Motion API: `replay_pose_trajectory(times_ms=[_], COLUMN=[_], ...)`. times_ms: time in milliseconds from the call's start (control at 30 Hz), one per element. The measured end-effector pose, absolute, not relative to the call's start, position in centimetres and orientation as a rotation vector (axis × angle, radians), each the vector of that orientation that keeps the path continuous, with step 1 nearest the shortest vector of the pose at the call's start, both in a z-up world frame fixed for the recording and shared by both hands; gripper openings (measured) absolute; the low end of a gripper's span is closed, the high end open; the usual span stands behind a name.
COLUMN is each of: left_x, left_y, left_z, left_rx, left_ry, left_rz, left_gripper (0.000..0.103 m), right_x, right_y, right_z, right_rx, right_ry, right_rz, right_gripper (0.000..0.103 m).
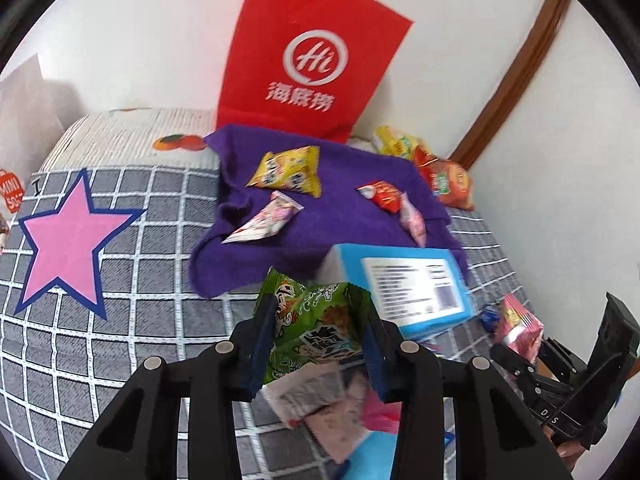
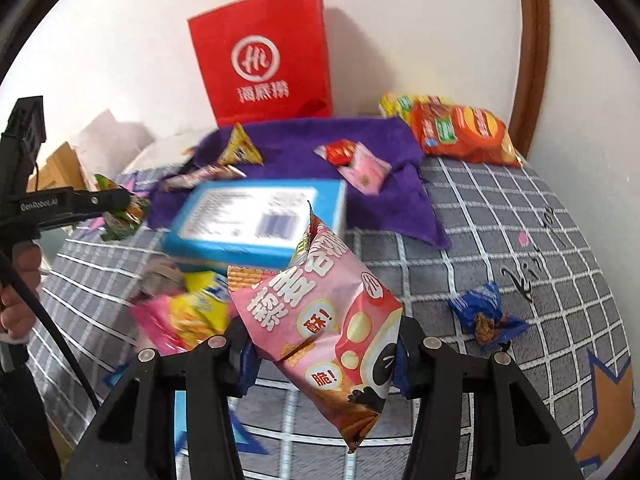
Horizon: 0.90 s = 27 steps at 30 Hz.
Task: Organize snacks
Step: 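Grasp the pink panda bag with the right gripper while the left grasps the green bag, then lift both bags and carry them over the purple towel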
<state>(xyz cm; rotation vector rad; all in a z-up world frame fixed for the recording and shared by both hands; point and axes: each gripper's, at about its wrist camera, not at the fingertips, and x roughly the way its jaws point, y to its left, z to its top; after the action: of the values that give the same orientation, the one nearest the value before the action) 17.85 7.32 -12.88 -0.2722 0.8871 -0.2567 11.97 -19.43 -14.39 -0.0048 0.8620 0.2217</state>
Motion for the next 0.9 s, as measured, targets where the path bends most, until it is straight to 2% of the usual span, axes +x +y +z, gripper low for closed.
replay_pose_trajectory(times_ms=[433, 667, 900], left_x=[17.6, 20.4, 24.2], left_y=[4.5, 4.2, 4.5], left_z=[-7.5, -4.9, -4.4], left_rx=[-0.236, -0.215, -0.237], left_ry=[0.802, 0.764, 0.753], left_rz=[-0.301, -0.27, -0.243], left_gripper=[0.038, 0.038, 0.038], right_x=[15.1, 19.7, 24.8], right_y=[-17.1, -17.4, -17.7], right_z=[-8.5, -4.9, -3.3], right_rx=[0.023, 0.05, 0.08], right_ry=[0.814, 0.778, 0.767], right_rz=[0.23, 0.248, 0.244], right_gripper=[0.051, 0.051, 0.051])
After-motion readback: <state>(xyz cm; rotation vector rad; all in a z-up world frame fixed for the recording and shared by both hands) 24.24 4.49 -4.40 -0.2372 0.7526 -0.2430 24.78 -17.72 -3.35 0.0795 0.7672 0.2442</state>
